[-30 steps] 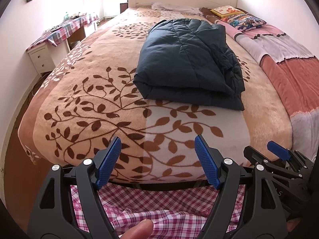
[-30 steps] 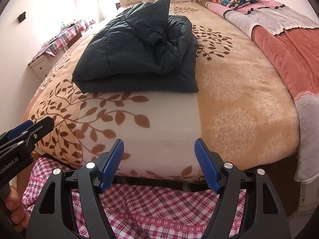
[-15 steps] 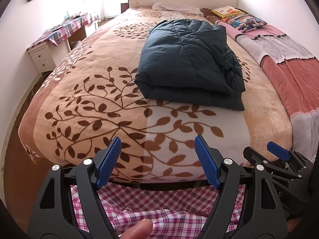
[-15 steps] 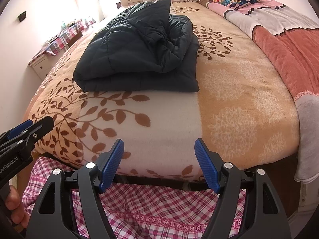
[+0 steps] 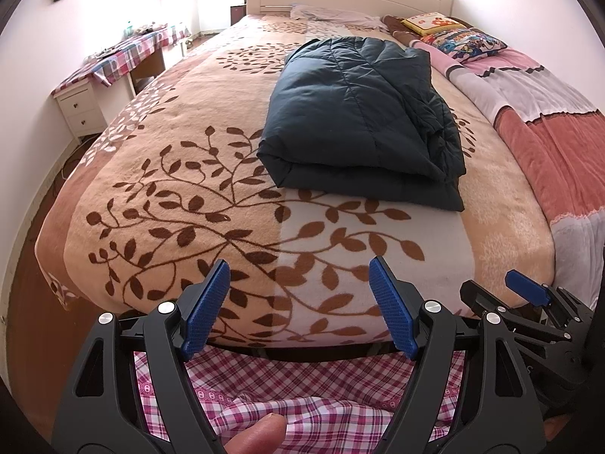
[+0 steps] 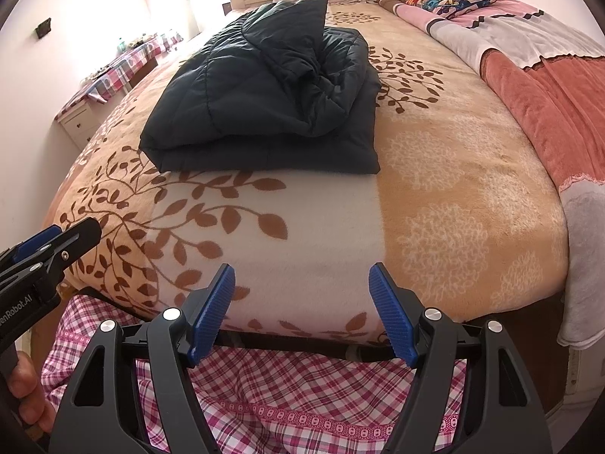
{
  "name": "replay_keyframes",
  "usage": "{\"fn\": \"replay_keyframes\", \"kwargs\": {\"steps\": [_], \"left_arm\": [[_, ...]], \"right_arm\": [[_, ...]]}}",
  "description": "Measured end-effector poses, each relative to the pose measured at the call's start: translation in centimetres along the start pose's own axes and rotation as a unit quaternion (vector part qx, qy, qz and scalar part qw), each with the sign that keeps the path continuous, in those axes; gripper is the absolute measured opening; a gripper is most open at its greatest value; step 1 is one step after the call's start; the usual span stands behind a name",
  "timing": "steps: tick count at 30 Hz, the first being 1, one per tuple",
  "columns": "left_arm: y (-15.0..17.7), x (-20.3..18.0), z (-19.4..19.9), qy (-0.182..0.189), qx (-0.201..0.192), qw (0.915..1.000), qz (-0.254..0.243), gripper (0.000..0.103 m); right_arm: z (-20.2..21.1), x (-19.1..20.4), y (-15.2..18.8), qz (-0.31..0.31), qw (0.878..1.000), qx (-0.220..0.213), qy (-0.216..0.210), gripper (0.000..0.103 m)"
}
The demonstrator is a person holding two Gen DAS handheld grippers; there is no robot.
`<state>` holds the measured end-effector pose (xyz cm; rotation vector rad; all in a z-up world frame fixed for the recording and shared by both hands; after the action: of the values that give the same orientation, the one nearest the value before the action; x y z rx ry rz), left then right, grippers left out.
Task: Fold large clothes
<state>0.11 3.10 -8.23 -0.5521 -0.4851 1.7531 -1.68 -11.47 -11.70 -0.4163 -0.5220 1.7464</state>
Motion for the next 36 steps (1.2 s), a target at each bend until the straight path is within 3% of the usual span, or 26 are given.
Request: {"fn": "replay_keyframes", "kwargs": {"steps": [36], "left_arm": [[0.06, 0.0, 0.09, -0.001, 0.001, 1.0, 0.0, 0.075]], "right_arm": [[0.08, 0.18, -0.01, 0.0, 1.0, 0.001, 0.0, 0.072]]}}
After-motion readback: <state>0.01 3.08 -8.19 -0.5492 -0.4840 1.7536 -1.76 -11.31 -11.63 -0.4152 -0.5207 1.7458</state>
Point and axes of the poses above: each gripper's, at about its wrist camera, not at the fingertips, and z roughly against the way its jaws point, x to its left, y to its underside, the point moved 9 cm from there along -z, roughly the way its jaws point, and after that the axes turned 5 degrees about z, right-handed, at the moved point
